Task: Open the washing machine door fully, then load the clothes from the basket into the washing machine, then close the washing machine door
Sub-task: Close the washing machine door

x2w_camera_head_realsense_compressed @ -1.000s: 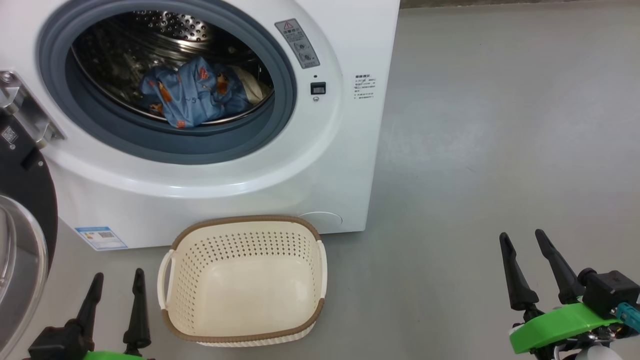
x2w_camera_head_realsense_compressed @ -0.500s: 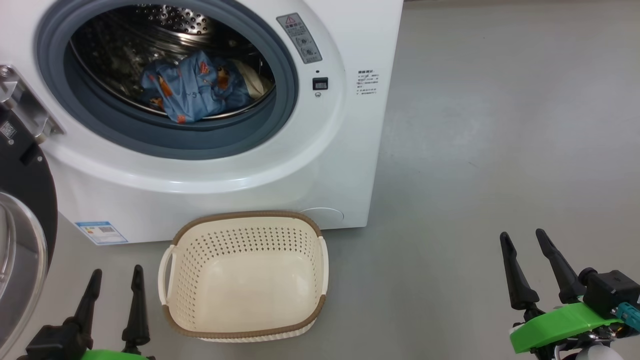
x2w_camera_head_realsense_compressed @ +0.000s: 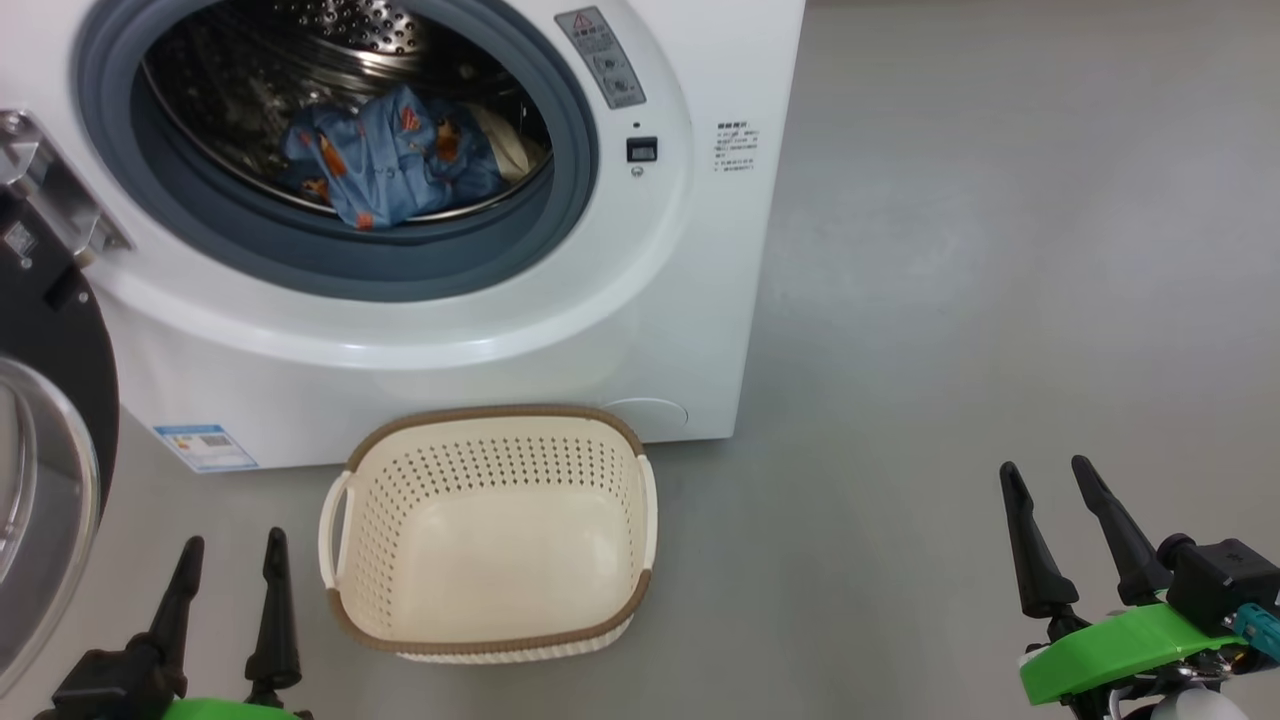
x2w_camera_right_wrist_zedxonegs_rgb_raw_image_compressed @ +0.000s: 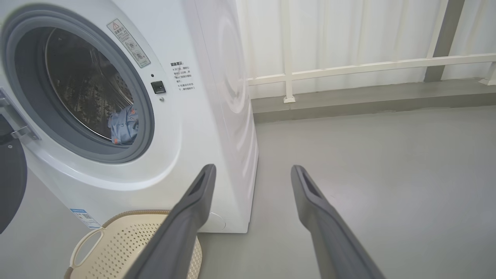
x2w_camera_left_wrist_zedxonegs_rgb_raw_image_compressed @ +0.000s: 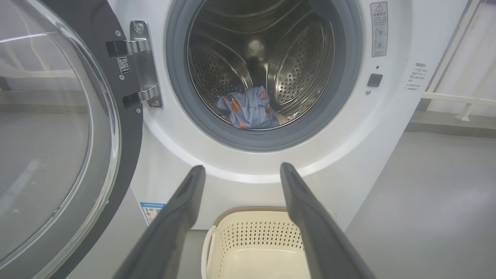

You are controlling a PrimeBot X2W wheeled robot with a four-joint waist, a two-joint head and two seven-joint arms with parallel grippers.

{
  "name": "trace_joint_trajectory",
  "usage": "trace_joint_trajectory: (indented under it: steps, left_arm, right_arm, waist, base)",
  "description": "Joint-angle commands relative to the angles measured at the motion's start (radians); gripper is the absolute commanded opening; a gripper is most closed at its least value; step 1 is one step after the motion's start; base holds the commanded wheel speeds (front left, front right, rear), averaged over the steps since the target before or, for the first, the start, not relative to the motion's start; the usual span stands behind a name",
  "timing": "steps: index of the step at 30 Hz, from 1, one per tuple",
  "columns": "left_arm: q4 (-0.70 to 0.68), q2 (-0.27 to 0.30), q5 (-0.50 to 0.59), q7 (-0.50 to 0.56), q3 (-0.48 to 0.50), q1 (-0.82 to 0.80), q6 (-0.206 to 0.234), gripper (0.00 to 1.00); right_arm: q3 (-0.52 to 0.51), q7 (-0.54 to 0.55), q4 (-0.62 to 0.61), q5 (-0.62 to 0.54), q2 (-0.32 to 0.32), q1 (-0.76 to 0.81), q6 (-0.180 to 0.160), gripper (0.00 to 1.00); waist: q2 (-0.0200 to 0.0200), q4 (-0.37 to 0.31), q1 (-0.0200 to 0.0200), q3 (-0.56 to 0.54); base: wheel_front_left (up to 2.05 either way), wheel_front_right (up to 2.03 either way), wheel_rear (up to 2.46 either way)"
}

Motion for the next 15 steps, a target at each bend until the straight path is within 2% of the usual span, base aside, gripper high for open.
trace_joint_trajectory:
  steps: [1, 8, 15]
  left_arm:
    - [-0.031, 0.016, 0.005, -0.006, 0.029, -0.003, 0.001, 1.00]
    - [-0.040, 0.016, 0.004, -0.006, 0.024, -0.006, 0.001, 1.00]
    - [-0.051, 0.020, 0.003, -0.006, 0.021, -0.004, 0.001, 1.00]
  right_arm:
    - [0.017, -0.008, -0.026, 0.003, -0.018, -0.014, 0.004, 1.00]
    - [0.012, -0.008, -0.027, 0.001, -0.018, -0.018, 0.004, 1.00]
    - [0.012, -0.008, -0.025, 0.000, -0.020, -0.022, 0.004, 1.00]
  waist:
    - [0.0000, 0.000, 0.0000, 0.003]
    - [0.0000, 0.002, 0.0000, 0.011]
    - [0.0000, 0.006, 0.0000, 0.009]
  base:
    - [-1.48, 1.48, 0.00]
    - [-1.28, 1.28, 0.00]
    - [-0.43, 0.43, 0.00]
